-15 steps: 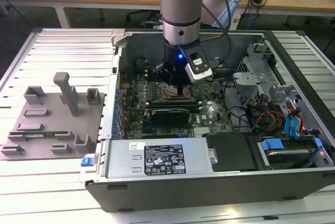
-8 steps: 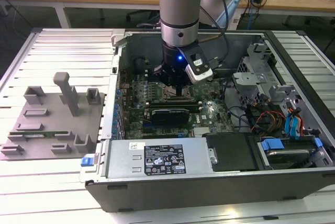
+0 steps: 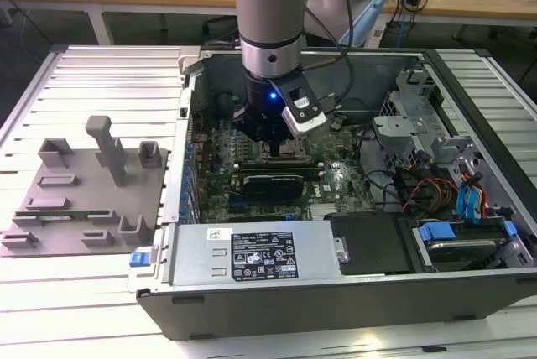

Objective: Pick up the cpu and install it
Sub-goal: 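Install the second cpu locking lever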

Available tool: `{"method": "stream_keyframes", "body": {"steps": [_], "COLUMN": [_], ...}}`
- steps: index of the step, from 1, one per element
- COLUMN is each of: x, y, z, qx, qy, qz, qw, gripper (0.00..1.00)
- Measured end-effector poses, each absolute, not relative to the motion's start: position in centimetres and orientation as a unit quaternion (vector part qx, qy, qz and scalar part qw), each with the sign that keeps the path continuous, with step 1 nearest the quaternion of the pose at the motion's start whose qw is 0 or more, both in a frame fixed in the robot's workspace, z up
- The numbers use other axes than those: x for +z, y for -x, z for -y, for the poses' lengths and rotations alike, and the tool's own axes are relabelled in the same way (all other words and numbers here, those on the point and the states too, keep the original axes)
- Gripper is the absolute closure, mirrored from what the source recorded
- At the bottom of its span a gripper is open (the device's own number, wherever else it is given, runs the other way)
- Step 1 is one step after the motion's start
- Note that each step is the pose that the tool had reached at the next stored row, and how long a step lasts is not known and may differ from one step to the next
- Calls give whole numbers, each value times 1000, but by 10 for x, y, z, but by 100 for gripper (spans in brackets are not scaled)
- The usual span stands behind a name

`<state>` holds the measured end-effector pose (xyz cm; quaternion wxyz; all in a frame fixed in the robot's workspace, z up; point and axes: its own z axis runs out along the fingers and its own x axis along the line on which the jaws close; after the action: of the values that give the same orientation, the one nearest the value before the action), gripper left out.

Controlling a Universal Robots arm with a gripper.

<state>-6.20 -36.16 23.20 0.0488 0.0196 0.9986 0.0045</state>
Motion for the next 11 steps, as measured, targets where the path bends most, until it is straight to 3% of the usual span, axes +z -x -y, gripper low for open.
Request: {"method": "stream_keyframes", "body": {"steps": [11], "x": [218], "y": [73], "z": [368], "qx": [11], "qy": [-6], "qz": [-999], "qw": [49], "gripper": [89]}}
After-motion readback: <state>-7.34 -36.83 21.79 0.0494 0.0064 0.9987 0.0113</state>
